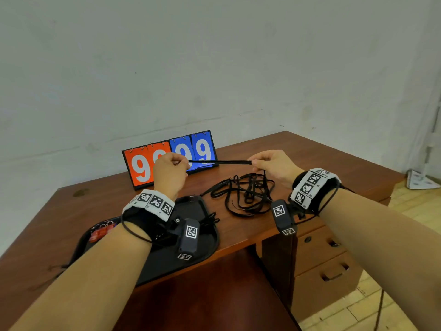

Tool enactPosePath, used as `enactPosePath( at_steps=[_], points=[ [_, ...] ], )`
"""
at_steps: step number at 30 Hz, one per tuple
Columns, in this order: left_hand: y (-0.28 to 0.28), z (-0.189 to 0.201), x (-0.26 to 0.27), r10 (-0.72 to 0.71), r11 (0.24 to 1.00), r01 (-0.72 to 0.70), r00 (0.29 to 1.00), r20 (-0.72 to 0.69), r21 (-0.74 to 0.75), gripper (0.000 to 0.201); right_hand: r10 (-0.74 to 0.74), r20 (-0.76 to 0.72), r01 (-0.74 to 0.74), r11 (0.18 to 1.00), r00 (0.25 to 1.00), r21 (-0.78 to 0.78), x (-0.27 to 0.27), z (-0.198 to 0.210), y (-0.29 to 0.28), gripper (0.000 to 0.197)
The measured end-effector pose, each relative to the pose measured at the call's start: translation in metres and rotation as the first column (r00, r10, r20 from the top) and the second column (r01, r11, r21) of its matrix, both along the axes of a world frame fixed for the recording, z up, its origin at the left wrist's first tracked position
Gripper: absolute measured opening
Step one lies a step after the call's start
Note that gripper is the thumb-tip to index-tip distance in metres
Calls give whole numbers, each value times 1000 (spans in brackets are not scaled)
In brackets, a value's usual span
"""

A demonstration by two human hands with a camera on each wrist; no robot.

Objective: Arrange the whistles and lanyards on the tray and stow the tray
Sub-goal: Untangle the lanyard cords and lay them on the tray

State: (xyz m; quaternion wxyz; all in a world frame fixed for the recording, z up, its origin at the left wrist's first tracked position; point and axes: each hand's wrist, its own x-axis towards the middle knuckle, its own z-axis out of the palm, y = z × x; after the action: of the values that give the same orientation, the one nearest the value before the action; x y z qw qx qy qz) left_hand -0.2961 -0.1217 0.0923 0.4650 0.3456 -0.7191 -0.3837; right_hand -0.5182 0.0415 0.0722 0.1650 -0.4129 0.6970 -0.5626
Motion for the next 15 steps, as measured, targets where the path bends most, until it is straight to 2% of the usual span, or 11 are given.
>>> enactPosePath(
  at_steps=[7, 15],
  points=[
    [-16, 0, 18, 91, 996, -91, 993, -78, -1, 9, -76, -69, 72, 996, 995, -57, -11, 6, 5, 16],
    [-34, -3, 36, 182, 983, -180, 982, -55, 37, 17, -178, -72, 172, 981, 981, -86, -23, 0, 3, 16]
  ],
)
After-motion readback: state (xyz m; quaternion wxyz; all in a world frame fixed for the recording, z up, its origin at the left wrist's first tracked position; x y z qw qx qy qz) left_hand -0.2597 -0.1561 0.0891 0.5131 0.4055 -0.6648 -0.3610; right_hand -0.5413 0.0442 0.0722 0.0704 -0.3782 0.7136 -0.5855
